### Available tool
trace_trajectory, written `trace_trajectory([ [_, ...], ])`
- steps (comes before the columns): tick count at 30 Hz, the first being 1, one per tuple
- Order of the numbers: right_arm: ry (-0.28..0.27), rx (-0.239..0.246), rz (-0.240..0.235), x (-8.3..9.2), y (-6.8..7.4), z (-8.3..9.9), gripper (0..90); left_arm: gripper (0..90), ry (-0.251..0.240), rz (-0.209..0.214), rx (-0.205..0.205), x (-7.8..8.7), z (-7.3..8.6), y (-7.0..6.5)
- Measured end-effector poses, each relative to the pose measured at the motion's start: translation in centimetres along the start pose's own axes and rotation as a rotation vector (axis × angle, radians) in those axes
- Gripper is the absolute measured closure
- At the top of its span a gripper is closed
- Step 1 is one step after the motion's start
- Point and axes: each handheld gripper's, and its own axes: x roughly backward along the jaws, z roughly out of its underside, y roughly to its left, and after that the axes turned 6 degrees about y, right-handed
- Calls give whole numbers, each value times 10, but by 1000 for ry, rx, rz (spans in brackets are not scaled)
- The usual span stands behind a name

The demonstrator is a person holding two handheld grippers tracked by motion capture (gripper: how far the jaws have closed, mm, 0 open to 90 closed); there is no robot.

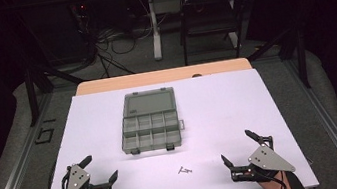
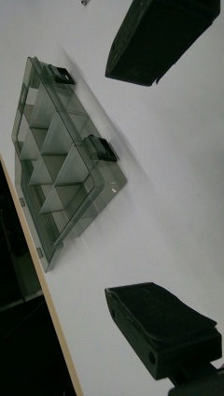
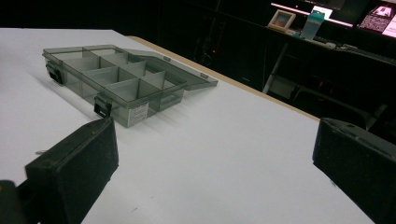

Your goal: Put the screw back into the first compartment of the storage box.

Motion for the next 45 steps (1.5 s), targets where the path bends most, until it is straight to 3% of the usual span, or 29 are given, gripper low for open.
trace_trajectory([
  [22, 5, -1, -3, -1, 0, 0, 0, 0, 7, 32, 1, -9, -5, -6],
  [29, 1, 1, -7, -1, 0, 0, 0, 0, 2, 65, -5, -15, -12, -16],
  [45, 5, 2, -11, -1, 0, 0, 0, 0, 9, 142, -63, -33, -27, -41],
])
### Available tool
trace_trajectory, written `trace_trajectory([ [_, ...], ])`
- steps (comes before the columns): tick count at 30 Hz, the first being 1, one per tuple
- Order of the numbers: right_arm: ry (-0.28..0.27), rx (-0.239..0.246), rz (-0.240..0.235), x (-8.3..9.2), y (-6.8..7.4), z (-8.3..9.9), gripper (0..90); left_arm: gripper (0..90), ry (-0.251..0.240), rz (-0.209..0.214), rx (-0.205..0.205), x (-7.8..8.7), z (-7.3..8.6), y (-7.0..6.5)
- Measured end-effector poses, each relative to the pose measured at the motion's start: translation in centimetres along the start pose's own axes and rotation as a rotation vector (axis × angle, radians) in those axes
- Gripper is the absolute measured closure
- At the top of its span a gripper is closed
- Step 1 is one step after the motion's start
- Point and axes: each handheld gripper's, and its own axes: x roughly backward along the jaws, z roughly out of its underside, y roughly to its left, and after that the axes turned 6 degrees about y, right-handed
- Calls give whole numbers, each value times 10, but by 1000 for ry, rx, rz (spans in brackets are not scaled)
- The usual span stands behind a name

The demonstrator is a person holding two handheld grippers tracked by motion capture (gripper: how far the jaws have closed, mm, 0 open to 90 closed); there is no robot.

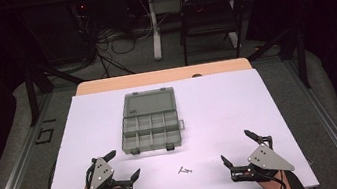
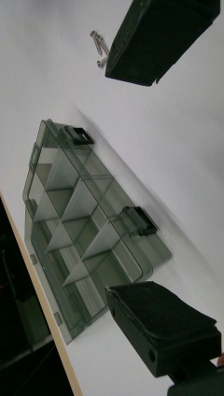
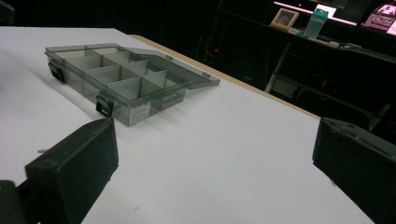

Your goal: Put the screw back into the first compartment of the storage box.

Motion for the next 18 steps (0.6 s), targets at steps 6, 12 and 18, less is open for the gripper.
trace_trajectory([
  [6, 0, -1, 0, -1, 0, 0, 0, 0, 14, 36, -6, -9, -7, -7],
  [12, -1, 2, -2, -1, 0, 0, 0, 0, 56, 77, -24, -21, -14, -15],
  [18, 3, 0, -3, -1, 0, 0, 0, 0, 82, 110, -34, -30, -23, -23],
])
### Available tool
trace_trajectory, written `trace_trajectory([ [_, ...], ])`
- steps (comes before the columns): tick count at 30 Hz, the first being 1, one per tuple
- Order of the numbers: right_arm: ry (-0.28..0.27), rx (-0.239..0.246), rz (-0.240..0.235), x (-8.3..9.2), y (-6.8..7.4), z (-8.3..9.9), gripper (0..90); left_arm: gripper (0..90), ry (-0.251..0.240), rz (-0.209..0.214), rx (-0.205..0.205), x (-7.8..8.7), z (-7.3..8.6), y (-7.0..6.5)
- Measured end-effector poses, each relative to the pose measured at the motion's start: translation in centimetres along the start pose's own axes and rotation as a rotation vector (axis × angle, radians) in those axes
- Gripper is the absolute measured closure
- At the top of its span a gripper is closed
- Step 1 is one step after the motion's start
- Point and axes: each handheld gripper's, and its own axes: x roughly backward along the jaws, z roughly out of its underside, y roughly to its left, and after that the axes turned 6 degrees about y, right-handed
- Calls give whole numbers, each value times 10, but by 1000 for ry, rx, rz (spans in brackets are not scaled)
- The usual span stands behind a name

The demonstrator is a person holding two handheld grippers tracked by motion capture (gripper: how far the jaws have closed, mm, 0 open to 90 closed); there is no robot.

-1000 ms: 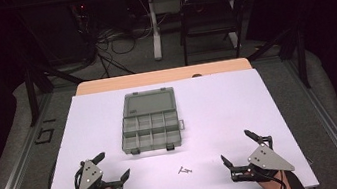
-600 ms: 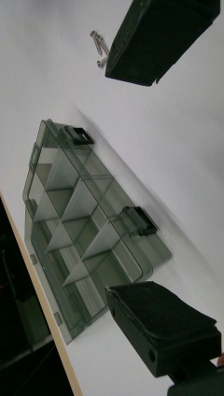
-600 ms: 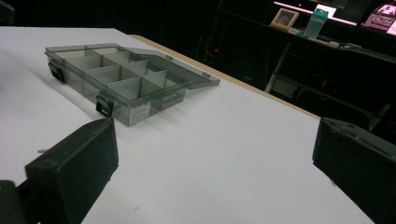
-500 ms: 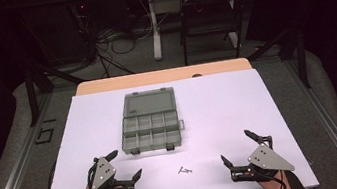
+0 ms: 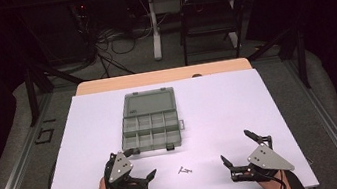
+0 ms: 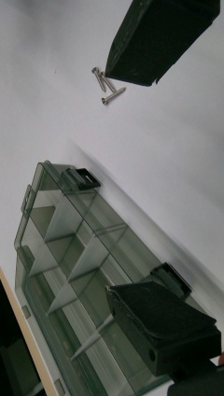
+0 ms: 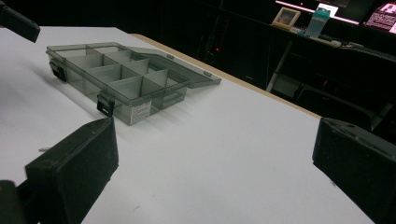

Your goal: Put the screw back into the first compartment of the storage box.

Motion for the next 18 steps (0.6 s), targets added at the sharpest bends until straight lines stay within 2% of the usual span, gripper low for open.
trace_trajectory([
  [4, -3, 2, -1, 0, 0, 0, 0, 0, 22, 17, -22, -5, -8, -4],
  [6, -1, 3, -3, 0, 0, 0, 0, 0, 36, 30, -18, -7, -13, -4],
  [7, 2, 0, -3, 0, 0, 0, 0, 0, 51, 58, -7, -9, -18, -4],
  [9, 2, -2, 0, 0, 0, 0, 0, 0, 64, 68, -8, -11, -21, -3],
  [10, 2, -2, 0, 0, 0, 0, 0, 0, 88, 93, -5, -15, -25, -4],
  [11, 2, -2, 0, 0, 0, 0, 0, 0, 88, 93, -5, -15, -25, -4],
  [13, 2, -2, -2, 0, 0, 0, 0, 1, 132, 109, -17, -21, -32, -6],
  [14, 2, -2, -2, 0, 0, 0, 0, 1, 132, 109, -17, -21, -32, -6],
  [16, 4, -2, -5, 0, 0, 0, 0, 1, 175, 136, -24, -25, -36, -8],
  [18, 5, -2, -7, 0, 0, 0, 0, 0, 196, 149, -29, -28, -39, -9],
])
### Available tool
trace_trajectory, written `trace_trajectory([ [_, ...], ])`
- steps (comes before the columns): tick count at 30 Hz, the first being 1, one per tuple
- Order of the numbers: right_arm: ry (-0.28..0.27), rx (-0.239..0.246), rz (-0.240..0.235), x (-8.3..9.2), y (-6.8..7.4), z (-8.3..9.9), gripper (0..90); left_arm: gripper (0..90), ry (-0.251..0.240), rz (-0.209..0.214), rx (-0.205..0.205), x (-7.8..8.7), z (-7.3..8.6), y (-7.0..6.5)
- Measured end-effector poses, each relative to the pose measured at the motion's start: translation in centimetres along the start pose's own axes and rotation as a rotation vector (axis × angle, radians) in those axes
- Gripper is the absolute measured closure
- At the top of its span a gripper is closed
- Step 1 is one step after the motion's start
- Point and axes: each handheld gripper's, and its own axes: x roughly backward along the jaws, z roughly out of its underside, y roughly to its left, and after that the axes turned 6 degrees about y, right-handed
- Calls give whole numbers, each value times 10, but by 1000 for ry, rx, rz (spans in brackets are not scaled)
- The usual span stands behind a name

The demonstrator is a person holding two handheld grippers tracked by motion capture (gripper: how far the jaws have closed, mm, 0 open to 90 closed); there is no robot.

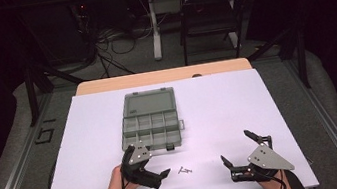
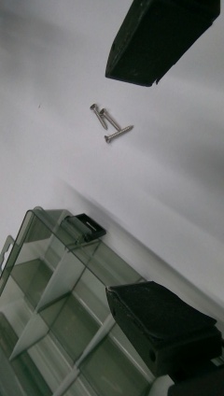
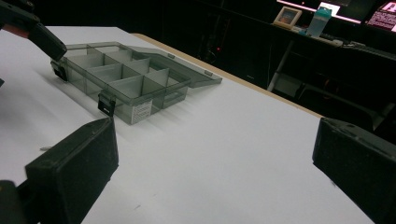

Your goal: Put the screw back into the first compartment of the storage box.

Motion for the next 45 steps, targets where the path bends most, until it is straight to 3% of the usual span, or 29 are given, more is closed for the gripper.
trace_trajectory([
  [2, 0, -1, -1, 0, 0, 0, 0, 3, 35, 19, 1, -4, -4, -1],
  [13, -1, -1, -5, 0, 0, 0, 0, 9, 100, 37, -31, -10, -29, -6],
  [17, 0, 0, -8, 0, 0, 0, 0, 0, 149, 44, -62, -15, -41, -8],
  [24, 2, 6, -12, 0, 0, 0, 0, 0, 225, 56, -82, -21, -49, -11],
  [25, 5, 6, -16, 0, 0, 0, 0, 21, 252, 57, -88, -24, -51, -11],
  [34, -6, 13, -9, -1, 1, 1, 0, 158, 325, 71, -107, -32, -56, -14],
  [45, 4, 19, -10, -1, 1, 1, 0, 420, 403, 131, -152, -44, -60, -19],
])
